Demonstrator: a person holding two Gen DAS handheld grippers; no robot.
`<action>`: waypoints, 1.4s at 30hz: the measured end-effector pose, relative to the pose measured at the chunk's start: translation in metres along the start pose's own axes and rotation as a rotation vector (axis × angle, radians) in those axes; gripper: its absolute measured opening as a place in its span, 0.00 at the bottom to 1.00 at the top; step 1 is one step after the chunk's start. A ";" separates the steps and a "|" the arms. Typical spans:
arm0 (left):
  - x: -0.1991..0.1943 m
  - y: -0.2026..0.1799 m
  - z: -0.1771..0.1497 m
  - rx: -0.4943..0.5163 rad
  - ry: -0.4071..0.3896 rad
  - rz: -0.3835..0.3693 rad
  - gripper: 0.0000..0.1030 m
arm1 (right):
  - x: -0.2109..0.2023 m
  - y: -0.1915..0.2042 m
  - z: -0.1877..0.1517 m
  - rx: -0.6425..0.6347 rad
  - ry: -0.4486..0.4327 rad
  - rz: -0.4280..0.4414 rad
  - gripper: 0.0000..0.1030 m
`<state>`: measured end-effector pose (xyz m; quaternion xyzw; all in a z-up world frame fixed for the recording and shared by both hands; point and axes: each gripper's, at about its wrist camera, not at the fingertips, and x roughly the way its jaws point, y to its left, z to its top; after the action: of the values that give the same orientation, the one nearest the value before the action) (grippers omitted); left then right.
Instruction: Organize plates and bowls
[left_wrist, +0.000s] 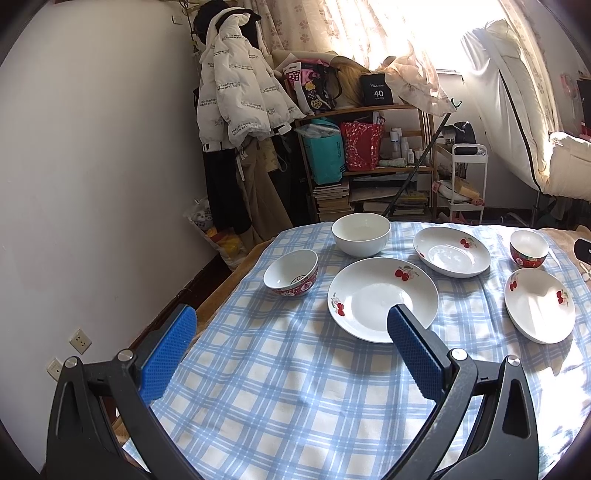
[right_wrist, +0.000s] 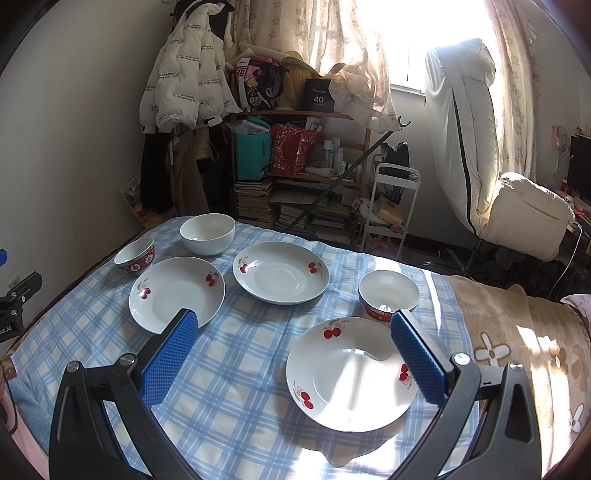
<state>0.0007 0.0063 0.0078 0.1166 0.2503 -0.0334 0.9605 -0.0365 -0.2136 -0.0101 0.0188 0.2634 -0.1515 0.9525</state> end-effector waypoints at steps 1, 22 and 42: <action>0.000 -0.001 0.000 0.001 0.000 0.002 0.99 | 0.000 0.000 0.000 0.000 0.001 0.001 1.00; 0.000 0.001 -0.002 0.007 0.004 0.002 0.99 | 0.000 0.001 -0.001 -0.001 0.001 0.001 1.00; 0.025 -0.008 0.017 0.061 0.066 0.029 0.99 | 0.008 0.007 0.015 -0.028 0.033 0.017 1.00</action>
<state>0.0293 -0.0058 0.0087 0.1504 0.2791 -0.0232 0.9481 -0.0204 -0.2107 -0.0010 0.0103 0.2809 -0.1393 0.9495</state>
